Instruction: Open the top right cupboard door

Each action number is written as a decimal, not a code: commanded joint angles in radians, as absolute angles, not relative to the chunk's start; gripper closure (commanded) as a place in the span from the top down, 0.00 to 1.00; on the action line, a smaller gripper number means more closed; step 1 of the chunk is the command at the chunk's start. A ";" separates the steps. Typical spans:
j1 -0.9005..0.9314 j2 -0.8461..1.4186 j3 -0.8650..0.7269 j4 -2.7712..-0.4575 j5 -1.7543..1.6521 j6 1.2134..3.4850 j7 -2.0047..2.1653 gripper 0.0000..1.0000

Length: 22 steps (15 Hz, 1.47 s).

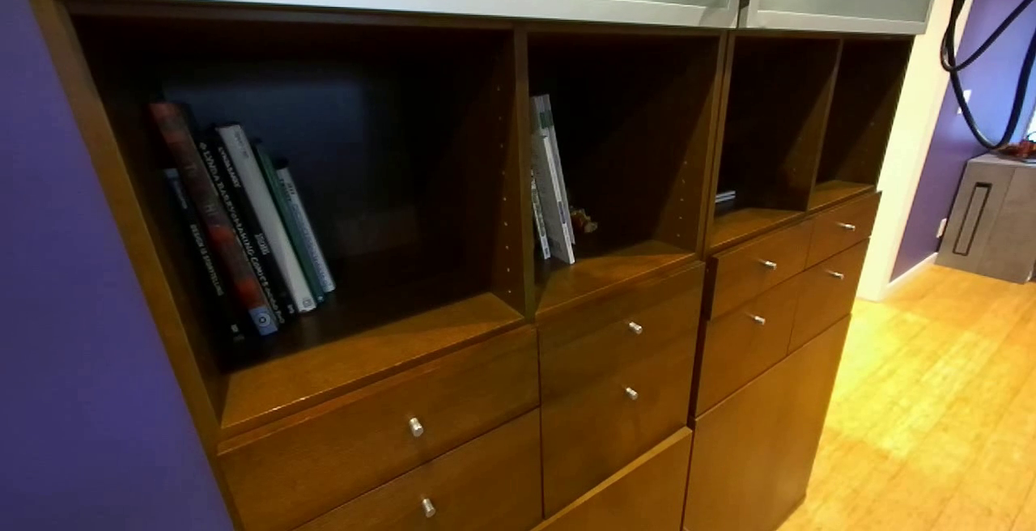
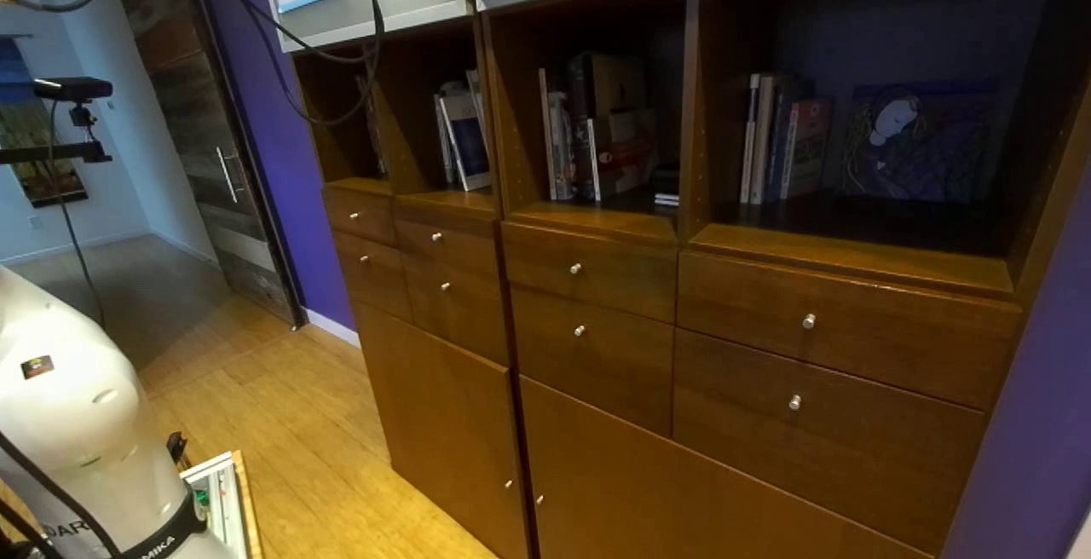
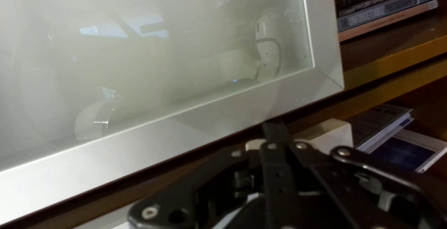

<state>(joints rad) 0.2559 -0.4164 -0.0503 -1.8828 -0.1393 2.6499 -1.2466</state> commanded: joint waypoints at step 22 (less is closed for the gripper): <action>0.099 -0.693 0.044 -1.881 -0.359 2.165 -1.188 0.00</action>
<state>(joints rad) 0.1559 -0.6318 0.0493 -1.8800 -0.2936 2.2189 -1.2031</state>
